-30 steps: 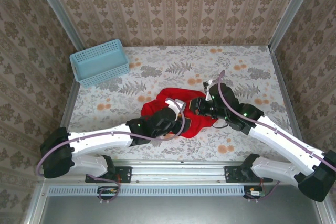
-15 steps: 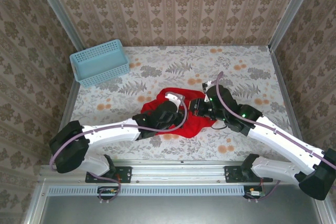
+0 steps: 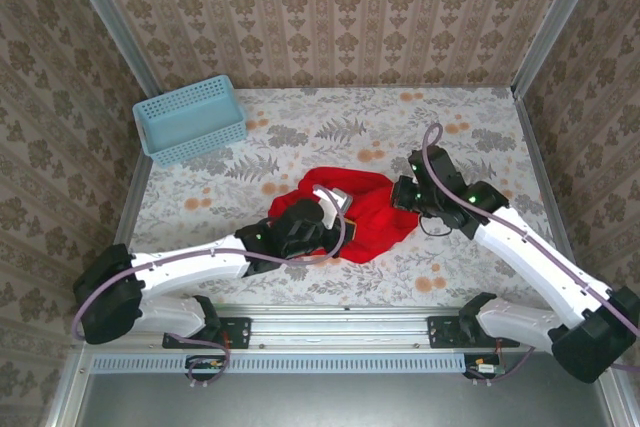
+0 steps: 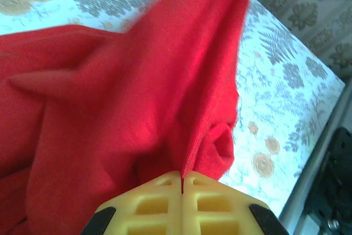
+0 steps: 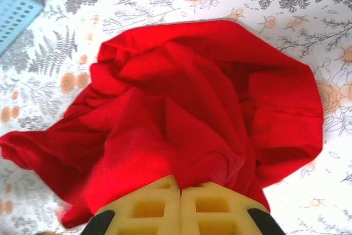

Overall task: Fold the inside-out t-shirt
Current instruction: Turn the T-shirt inside out at the center of the table.

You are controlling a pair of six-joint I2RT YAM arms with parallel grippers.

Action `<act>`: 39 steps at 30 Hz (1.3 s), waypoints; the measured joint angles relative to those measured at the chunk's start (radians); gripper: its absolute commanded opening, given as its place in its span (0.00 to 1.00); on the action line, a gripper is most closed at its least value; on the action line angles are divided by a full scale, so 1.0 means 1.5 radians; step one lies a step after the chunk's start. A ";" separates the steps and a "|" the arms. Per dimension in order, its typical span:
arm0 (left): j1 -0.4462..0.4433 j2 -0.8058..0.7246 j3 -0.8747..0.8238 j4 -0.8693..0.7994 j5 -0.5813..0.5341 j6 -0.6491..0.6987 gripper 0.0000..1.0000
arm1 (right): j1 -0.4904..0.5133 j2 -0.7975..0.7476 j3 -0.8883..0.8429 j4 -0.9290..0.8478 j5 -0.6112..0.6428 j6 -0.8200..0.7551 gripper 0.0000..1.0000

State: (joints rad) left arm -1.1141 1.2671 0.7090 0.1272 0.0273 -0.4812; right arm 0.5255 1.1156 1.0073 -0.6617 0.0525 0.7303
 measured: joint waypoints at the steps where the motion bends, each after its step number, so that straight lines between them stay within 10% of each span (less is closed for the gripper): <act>1: 0.000 0.004 -0.001 0.000 0.012 0.005 0.00 | -0.004 0.013 0.001 0.003 0.000 -0.010 0.00; 5: 0.004 0.028 -0.001 0.000 0.042 0.009 0.00 | -0.007 0.062 0.001 0.015 -0.016 -0.043 0.03; 10: 0.037 0.050 -0.001 0.008 0.066 0.001 0.00 | -0.007 0.052 -0.007 0.023 -0.032 -0.075 0.41; 15: 0.063 0.056 -0.002 0.035 0.084 -0.017 0.00 | 0.026 -0.049 -0.066 0.017 -0.024 -0.083 0.49; 34: 0.062 0.064 -0.002 0.046 0.125 -0.023 0.00 | 0.136 0.079 -0.103 0.081 0.041 0.005 0.44; 39: 0.062 0.064 -0.002 0.046 0.126 -0.023 0.00 | 0.136 0.091 -0.102 0.093 0.053 0.007 0.05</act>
State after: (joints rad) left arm -1.0214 1.3628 0.7067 0.1959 0.2169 -0.5163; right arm 0.7296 1.2518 0.8539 -0.5224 0.1322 0.7406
